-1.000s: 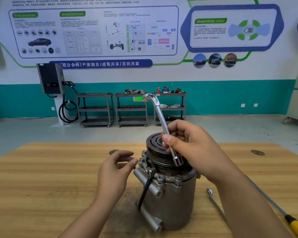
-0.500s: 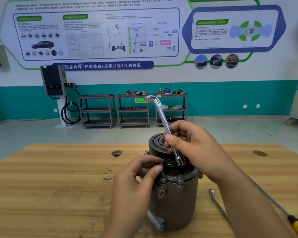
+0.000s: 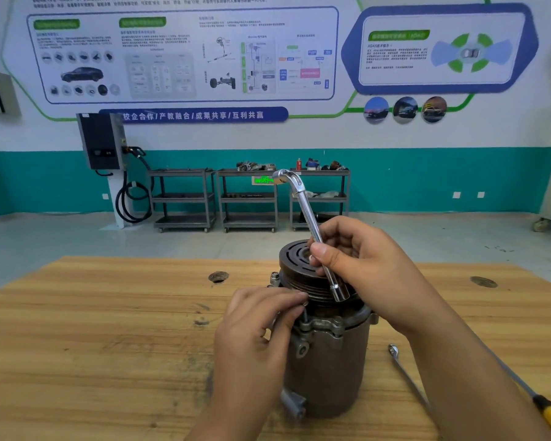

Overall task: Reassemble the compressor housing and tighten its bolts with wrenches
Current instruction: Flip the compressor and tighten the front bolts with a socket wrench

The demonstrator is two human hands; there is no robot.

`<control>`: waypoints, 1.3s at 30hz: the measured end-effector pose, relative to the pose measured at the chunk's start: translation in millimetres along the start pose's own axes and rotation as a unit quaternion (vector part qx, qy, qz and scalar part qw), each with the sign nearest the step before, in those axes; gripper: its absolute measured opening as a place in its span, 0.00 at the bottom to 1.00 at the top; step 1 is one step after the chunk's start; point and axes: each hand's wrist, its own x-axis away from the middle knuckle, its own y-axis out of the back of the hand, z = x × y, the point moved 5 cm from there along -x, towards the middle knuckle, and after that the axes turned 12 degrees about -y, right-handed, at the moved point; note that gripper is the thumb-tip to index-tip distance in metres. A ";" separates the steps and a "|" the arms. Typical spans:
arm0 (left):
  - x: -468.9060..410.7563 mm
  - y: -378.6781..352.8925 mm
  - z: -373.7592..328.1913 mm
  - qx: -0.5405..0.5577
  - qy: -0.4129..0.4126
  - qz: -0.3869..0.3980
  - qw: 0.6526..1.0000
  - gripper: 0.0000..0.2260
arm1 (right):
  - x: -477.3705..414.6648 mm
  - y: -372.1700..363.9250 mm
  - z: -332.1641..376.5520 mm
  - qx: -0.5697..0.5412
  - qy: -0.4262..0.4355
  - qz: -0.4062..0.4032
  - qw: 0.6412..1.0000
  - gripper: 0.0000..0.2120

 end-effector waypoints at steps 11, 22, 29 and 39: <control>5.5 -5.0 2.7 0.019 0.056 0.037 0.998 0.05 | 2.4 -0.4 1.6 0.001 0.005 -0.001 1.000 0.02; 14.7 -7.0 6.7 0.029 0.145 0.018 0.989 0.17 | 3.2 -0.6 2.7 -0.019 0.003 0.007 1.000 0.05; 18.4 -10.2 3.9 0.031 0.158 0.000 0.987 0.14 | 7.9 1.5 14.2 -0.105 0.048 -0.004 0.993 0.09; 23.3 -13.4 5.1 0.068 0.194 -0.018 0.979 0.18 | 6.3 -8.2 13.0 -0.076 0.058 0.008 0.995 0.10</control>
